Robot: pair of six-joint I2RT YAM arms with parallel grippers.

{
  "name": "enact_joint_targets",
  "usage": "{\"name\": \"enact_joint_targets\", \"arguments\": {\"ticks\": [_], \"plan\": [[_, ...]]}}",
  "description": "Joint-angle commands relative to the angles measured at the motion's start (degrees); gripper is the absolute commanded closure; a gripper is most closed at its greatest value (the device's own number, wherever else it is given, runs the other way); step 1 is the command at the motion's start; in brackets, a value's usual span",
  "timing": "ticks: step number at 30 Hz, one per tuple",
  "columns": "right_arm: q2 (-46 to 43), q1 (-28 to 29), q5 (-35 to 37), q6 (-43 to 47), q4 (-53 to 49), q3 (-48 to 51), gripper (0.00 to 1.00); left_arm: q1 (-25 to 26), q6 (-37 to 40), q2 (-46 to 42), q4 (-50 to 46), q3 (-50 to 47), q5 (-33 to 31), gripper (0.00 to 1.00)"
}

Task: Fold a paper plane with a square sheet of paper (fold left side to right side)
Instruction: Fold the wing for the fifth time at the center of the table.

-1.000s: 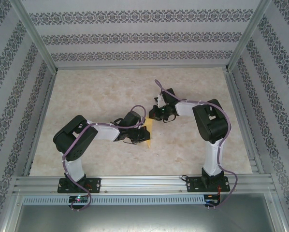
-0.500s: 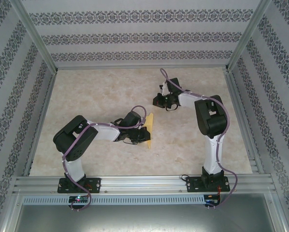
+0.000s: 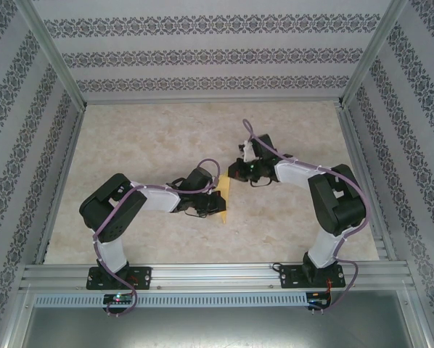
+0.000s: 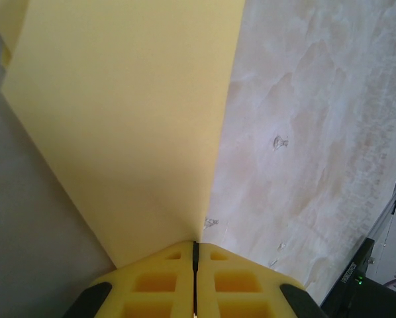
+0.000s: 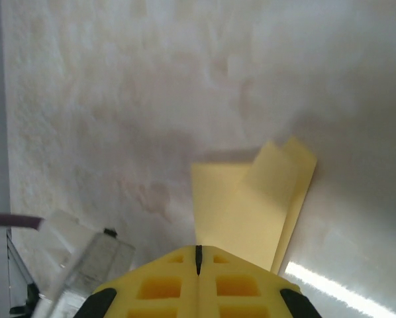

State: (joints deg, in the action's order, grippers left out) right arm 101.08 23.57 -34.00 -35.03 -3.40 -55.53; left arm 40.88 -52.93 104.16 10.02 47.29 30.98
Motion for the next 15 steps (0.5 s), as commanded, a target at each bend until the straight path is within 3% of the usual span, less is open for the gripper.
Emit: {"name": "enact_joint_targets", "arguments": {"ticks": [1, 8, 15], "plan": [[1.1, 1.4, -1.1, -3.3, 3.1, 1.9, 1.0, 1.3, 1.1, 0.3, -6.7, -0.7, -1.5, 0.91], [6.7, 2.4, -0.1, -4.2, 3.2, 2.2, 1.0, 1.3, 1.2, -0.7, -6.7, -0.2, -1.2, 0.9], [8.7, 2.4, 1.8, -2.7, -1.3, 1.3, 1.0, 1.3, 3.5, -5.5, -10.3, 3.2, -1.1, 0.82]]}}
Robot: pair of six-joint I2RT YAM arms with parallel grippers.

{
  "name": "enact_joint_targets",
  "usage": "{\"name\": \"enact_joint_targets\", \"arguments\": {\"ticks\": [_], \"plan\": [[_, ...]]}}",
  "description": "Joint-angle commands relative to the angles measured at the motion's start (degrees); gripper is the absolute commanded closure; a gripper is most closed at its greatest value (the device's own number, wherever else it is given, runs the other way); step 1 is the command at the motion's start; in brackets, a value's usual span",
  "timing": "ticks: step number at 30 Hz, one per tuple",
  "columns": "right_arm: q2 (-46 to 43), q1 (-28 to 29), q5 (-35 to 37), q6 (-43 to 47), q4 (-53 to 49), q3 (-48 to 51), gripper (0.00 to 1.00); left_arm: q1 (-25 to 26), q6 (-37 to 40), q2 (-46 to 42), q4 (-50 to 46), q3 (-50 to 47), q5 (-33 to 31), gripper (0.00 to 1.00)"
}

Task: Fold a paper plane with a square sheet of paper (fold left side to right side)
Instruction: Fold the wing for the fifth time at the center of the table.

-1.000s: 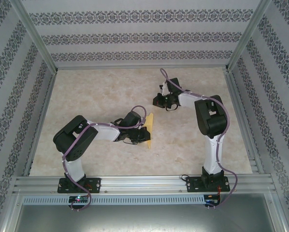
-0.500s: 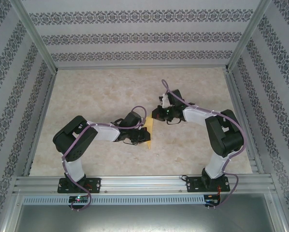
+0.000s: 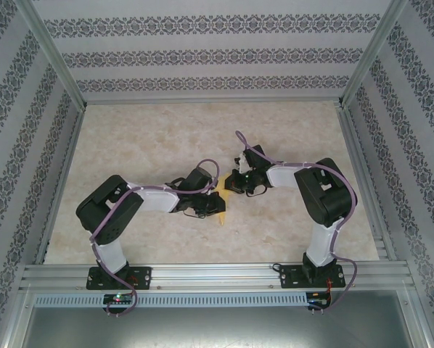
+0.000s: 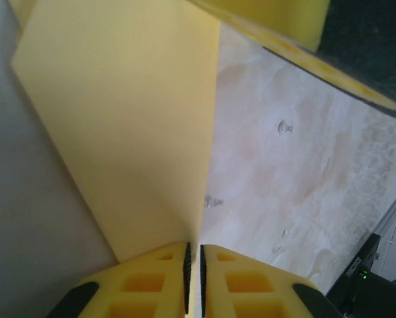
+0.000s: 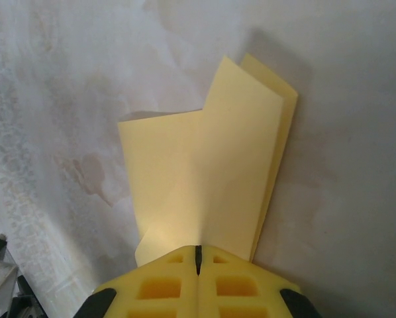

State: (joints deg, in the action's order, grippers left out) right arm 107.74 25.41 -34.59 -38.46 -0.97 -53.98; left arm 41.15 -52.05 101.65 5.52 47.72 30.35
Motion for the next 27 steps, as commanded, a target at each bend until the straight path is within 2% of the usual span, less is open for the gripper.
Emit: {"name": "enact_joint_targets", "arguments": {"ticks": [1, 7, 17, 27], "plan": [[2.1, 0.6, 2.5, 0.8, -3.9, -0.1, 1.0, 1.0, 3.3, -3.5, -7.0, 3.7, -0.5, 0.8], [2.4, 0.6, 2.6, 1.4, -4.7, -0.7, 1.0, 1.0, 2.9, -5.9, -8.7, 5.3, 1.5, 0.78], [3.0, 1.0, 3.6, 2.6, -7.2, -2.2, 1.0, 2.1, 0.3, -1.1, -6.3, 4.5, 6.4, 0.81], [3.5, 1.0, 3.6, 3.1, -8.0, -2.3, 1.0, 2.8, 0.5, 0.7, -7.1, 3.9, 5.4, 0.82]]}}
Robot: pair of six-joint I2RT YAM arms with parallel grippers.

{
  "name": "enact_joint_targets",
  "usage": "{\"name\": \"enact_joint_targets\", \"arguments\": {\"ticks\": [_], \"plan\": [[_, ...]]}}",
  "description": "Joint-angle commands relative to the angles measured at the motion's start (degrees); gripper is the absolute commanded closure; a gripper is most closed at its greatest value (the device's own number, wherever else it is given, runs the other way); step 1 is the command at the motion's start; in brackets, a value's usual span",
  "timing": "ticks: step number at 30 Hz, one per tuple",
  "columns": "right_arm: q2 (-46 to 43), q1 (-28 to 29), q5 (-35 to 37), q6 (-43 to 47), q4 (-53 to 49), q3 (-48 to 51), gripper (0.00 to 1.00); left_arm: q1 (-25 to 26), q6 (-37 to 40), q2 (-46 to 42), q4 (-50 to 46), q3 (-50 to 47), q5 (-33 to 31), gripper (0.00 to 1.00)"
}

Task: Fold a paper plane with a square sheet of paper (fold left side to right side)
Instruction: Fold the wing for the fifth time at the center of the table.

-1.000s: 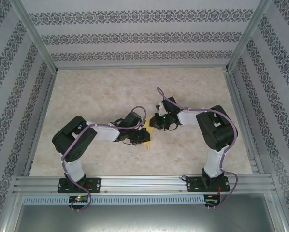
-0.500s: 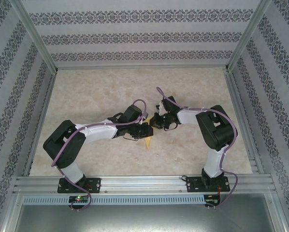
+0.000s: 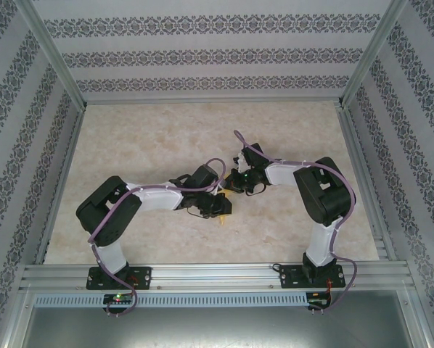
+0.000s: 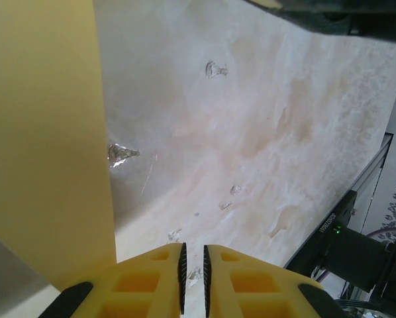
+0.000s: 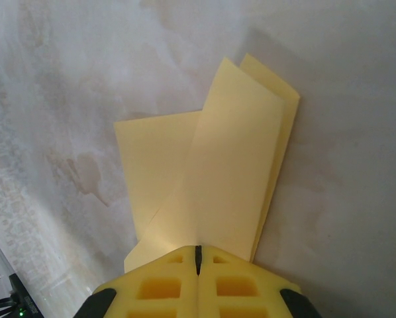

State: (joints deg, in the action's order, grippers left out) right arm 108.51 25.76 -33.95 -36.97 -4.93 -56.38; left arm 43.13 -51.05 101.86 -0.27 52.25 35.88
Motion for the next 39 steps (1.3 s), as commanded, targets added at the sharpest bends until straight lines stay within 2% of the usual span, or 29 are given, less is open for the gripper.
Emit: {"name": "enact_joint_targets", "arguments": {"ticks": [1, 39], "plan": [[2.8, 0.6, 3.0, 1.7, -4.1, 0.1, 1.0, 0.8, -0.5, 0.5, -1.2, -0.8, -0.3, 0.82], [5.0, 0.4, 4.5, 2.8, -8.0, -2.3, 1.0, 2.5, -1.1, 3.3, 0.3, -2.0, -0.6, 0.83]]}}
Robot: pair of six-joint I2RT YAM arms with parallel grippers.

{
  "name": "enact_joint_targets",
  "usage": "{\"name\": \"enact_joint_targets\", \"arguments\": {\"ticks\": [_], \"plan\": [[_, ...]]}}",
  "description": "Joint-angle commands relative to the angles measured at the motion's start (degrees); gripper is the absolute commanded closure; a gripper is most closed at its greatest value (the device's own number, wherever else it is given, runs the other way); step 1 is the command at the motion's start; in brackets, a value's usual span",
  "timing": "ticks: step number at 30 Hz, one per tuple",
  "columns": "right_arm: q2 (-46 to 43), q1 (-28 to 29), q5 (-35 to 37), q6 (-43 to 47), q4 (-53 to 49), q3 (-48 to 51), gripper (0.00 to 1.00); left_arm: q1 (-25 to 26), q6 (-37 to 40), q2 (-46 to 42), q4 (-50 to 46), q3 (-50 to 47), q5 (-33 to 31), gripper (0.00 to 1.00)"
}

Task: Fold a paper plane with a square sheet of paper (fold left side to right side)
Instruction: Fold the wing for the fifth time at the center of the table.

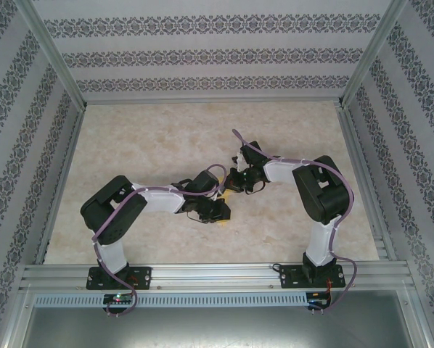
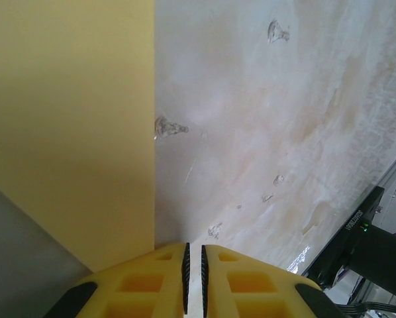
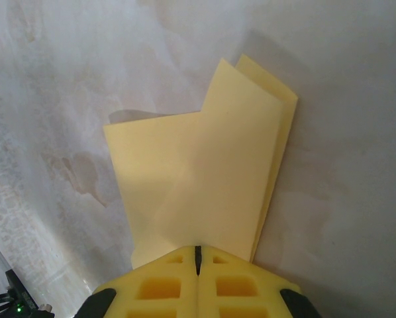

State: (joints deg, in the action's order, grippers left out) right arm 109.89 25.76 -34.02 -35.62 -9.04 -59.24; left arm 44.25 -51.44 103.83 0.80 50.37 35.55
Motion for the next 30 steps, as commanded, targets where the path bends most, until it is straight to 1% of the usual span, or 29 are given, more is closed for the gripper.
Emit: {"name": "enact_joint_targets", "arguments": {"ticks": [1, 15, 20, 24, 30], "plan": [[3.7, 0.5, 4.5, 1.4, -4.1, 0.5, 1.0, 1.4, -0.6, 1.3, -1.0, -0.1, -0.3, 0.83], [4.1, 0.3, 4.8, 1.3, -4.8, -0.2, 1.0, 2.8, -0.4, 0.0, -3.2, -0.4, -1.1, 0.84], [4.3, 0.3, 4.7, 1.3, -4.8, -0.3, 1.0, 2.8, -0.2, -2.5, -3.8, 0.6, -2.4, 0.83], [4.2, 0.3, 4.7, 1.3, -4.9, -0.2, 1.0, 2.8, 0.9, -5.0, -6.4, 3.2, -3.7, 0.82], [4.4, 0.3, 4.7, 1.3, -5.0, -0.3, 1.0, 2.7, 0.5, -4.7, -6.2, 2.1, -2.8, 0.82]]}}
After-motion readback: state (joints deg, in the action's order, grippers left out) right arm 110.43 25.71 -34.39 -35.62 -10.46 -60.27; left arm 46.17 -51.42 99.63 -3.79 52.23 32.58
